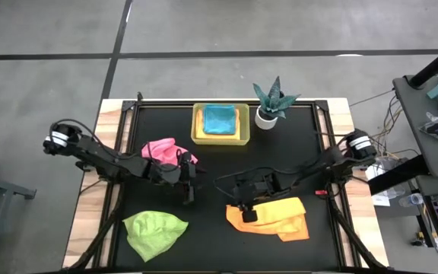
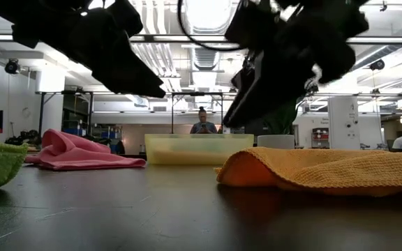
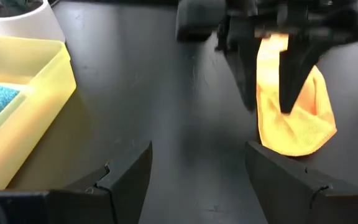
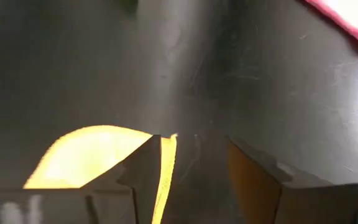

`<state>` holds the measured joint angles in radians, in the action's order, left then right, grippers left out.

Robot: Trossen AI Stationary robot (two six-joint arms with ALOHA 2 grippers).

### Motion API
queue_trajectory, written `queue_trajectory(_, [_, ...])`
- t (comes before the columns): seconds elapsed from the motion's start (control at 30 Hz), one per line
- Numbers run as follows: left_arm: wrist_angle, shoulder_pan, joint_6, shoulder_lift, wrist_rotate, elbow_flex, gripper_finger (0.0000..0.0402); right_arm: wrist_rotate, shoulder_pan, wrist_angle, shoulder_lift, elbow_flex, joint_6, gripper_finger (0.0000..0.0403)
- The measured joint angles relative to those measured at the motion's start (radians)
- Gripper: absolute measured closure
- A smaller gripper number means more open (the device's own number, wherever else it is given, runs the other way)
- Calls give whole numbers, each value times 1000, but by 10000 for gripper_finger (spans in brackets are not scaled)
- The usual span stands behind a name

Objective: Fold microfiber towels
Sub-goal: Fold the orange microfiber cloth

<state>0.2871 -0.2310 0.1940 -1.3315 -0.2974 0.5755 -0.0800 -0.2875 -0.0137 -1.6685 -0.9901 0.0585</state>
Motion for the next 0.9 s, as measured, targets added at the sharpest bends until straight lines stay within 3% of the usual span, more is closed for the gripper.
queue_trajectory(0.27, [2, 0, 0, -2, -2, -2, 159, 9, 1, 99, -147, 0, -17, 231])
queue_trajectory(0.4, [22, 0, 0, -2, -3, -2, 159, 85, 15, 152, -181, -1, -3, 247])
queue_trajectory(0.53, [34, 0, -17, -2, -6, -2, 159, 147, 38, 166, -191, -2, 5, 289])
queue_trajectory(0.7, [50, 1, -18, -2, -9, -5, 159, 164, 54, 182, -191, 2, -66, 381])
queue_trajectory(0.83, [52, 2, -17, -5, -37, -6, 159, 148, 57, 172, -168, -3, -128, 393])
queue_trajectory(0.9, [57, 2, -16, -6, -45, -6, 159, 88, 55, 167, -136, -5, -149, 394])
